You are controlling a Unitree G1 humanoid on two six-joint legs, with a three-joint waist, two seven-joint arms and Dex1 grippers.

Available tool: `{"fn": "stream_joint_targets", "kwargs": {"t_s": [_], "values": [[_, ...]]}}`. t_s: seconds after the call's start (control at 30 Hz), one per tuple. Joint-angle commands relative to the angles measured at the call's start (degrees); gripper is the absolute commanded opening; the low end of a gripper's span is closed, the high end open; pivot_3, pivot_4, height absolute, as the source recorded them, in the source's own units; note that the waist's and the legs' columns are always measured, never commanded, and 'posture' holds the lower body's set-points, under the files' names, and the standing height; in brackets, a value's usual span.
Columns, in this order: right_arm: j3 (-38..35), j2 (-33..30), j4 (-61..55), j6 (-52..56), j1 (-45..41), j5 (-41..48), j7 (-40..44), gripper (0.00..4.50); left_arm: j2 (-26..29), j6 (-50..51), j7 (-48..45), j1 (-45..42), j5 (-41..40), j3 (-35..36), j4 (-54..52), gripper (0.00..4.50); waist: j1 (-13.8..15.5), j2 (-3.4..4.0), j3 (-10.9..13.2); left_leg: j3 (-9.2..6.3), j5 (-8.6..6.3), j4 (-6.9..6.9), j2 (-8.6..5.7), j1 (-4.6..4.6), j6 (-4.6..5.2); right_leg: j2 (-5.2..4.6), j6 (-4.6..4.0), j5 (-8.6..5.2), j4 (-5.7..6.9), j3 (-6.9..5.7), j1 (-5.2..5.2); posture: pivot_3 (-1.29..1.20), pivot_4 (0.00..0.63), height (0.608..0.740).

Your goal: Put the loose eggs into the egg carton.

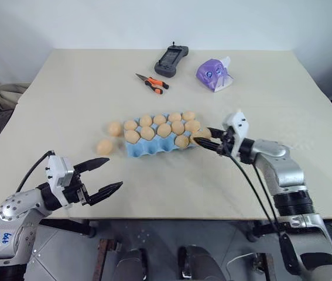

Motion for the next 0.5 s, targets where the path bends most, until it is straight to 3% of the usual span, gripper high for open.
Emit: {"fn": "stream_joint_targets", "kwargs": {"t_s": [0.03, 0.3, 0.5], "values": [[2.2, 2.4, -2.6, 2.9, -1.8, -1.3, -3.3, 1.92, 0.4, -0.1, 0.6, 0.4, -0.9, 1.9, -1.9, 4.5, 0.0, 0.0, 0.0, 0.0, 0.0, 0.0, 0.0, 0.0, 0.0, 0.0, 0.0, 0.0, -0.02, 0.0, 0.0, 0.0, 0.15, 0.74], [6.5, 8.9, 2.0, 3.2, -5.9, -5.5, -7.8, 1.92, -1.0, -0.2, 2.7, 2.8, -0.9, 2.3, -3.3, 4.5, -0.2, 0.0, 0.0, 0.0, -0.01, -0.06, -0.02, -0.15, -0.02, -0.01, -0.01, 0.0, -0.08, 0.0, -0.19, 0.0, 0.15, 0.74], [5.9, 7.6, 0.4, 3.6, -5.8, -4.8, -5.3, 3.96, -1.1, -0.3, 3.9, 3.5, -1.0, 2.8, -3.8, 4.5, -0.5, 0.0, 0.0, 0.02, -0.01, -0.11, -0.02, -0.23, -0.01, -0.02, -0.02, -0.01, -0.09, 0.0, -0.26, 0.0, 0.15, 0.74]]}}
